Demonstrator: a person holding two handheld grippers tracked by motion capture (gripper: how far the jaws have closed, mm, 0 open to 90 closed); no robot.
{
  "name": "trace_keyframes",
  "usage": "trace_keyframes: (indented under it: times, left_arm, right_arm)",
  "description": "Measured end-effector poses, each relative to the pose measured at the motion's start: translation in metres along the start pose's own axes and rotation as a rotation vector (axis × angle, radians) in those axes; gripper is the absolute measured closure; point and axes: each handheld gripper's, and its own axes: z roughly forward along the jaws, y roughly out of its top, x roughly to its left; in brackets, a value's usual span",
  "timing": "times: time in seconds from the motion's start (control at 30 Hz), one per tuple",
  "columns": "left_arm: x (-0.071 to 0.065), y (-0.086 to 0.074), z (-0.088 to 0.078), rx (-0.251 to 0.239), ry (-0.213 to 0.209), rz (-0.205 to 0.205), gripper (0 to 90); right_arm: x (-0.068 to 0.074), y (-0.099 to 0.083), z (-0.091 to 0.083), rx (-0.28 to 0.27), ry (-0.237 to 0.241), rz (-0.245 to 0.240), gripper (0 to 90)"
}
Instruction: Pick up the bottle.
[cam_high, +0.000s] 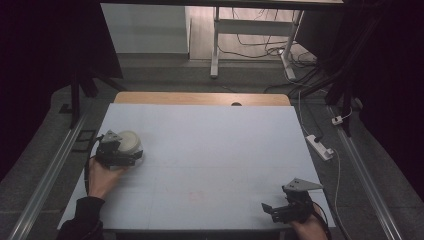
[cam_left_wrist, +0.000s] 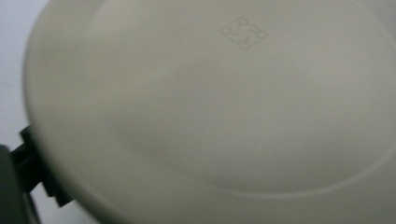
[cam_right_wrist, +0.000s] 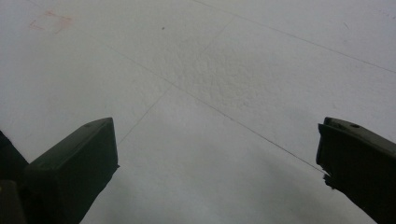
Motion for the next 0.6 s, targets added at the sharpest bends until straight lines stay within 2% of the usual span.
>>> trace_keyframes:
  times: [0.13,0.6]
  left_arm:
    - [-0.0020,0.0005,-0.0008,-0.004,0.007,0.008,5.9]
    - [-0.0034,0.0026,-0.0015,0.016,0.018,0.003,6.6]
  right_arm:
    - [-0.0001,0.0000,0.0001,0.001,0.001,0.001,0.0]
    - [0.0004,0.0001,0.0001,0.003,0.000,-0.005,0.0]
